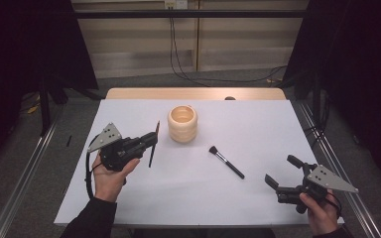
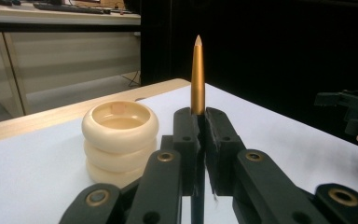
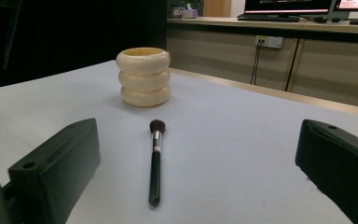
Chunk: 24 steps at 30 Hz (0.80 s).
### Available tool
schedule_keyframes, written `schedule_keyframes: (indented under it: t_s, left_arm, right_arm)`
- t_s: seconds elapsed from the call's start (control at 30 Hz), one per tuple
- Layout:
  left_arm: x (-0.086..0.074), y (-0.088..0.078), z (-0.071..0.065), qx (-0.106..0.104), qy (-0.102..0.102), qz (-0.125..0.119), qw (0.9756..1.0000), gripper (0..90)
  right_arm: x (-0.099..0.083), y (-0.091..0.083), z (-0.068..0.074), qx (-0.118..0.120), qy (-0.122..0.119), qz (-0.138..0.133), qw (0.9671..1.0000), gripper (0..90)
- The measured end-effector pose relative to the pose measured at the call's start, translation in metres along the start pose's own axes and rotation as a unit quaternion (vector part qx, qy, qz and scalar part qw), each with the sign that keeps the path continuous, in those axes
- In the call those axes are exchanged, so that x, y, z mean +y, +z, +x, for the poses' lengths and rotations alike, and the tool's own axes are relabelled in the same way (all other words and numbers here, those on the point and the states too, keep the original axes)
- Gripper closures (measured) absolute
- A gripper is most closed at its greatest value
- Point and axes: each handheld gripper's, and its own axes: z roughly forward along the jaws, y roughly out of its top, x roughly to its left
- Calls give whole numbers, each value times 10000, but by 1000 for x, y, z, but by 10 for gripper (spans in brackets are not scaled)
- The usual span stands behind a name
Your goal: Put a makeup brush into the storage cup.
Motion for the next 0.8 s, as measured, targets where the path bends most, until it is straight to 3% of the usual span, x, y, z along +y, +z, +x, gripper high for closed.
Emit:
schedule_keyframes:
  t_s: [0.03,0.07,0.27,0.57,0.8]
  left_arm:
    - [2,3,0,-97,29,-34,9999,838]
    - [3,4,-1,-21,24,4,10000,838]
    - [4,13,0,-129,30,-35,9999,838]
    - [5,21,3,-10,-33,32,10000,838]
    - [8,29,7,-59,-49,22,10000,838]
  right_arm:
    - [0,0,0,-7,18,5,10000,0]
    - [0,0,0,10,27,25,10000,0]
    - [0,0,0,1,18,8,10000,0]
    - [0,0,0,26,13,26,10000,0]
    - [0,0,0,-3,11,24,10000,0]
